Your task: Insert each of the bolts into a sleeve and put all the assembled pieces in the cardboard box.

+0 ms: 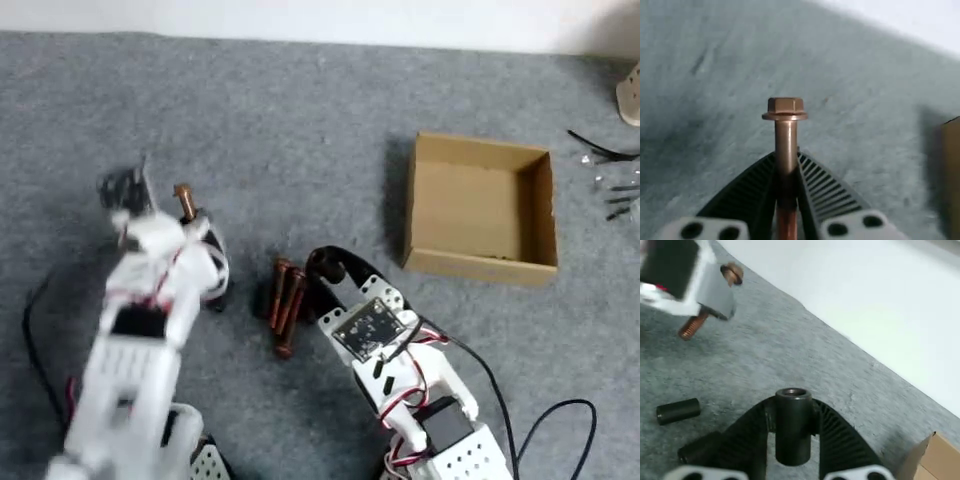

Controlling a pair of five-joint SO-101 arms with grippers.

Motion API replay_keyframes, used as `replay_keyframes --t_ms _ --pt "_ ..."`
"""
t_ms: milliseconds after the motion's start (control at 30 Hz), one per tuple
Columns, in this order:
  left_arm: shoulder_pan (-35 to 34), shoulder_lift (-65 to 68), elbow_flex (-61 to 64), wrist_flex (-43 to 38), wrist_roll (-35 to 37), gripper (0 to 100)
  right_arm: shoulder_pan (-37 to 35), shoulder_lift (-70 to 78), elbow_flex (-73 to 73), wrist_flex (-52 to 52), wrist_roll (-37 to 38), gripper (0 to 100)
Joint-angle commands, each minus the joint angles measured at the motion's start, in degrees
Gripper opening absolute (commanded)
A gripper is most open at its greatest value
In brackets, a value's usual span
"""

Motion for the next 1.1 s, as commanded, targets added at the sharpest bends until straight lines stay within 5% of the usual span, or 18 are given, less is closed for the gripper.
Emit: replay_keyframes --t_ms 0,133,533,1067 --pt "-2.3 24.5 -15.0 -1.8 -0.4 1 1.0 -0.8 8.2 -1.2 0.2 0.5" --pt "-4.1 42.2 -25.7 -0.4 -0.4 1 1.0 -0.8 8.2 -1.2 0.2 0.5" --pt "-4.6 68.6 -53.5 22.4 -0.4 1 2.2 -1.1 8.2 -1.4 0.3 0.5" --pt "-4.5 76.8 -65.3 33.1 -0.7 1 2.2 -1.3 8.2 -1.4 0.3 0.5"
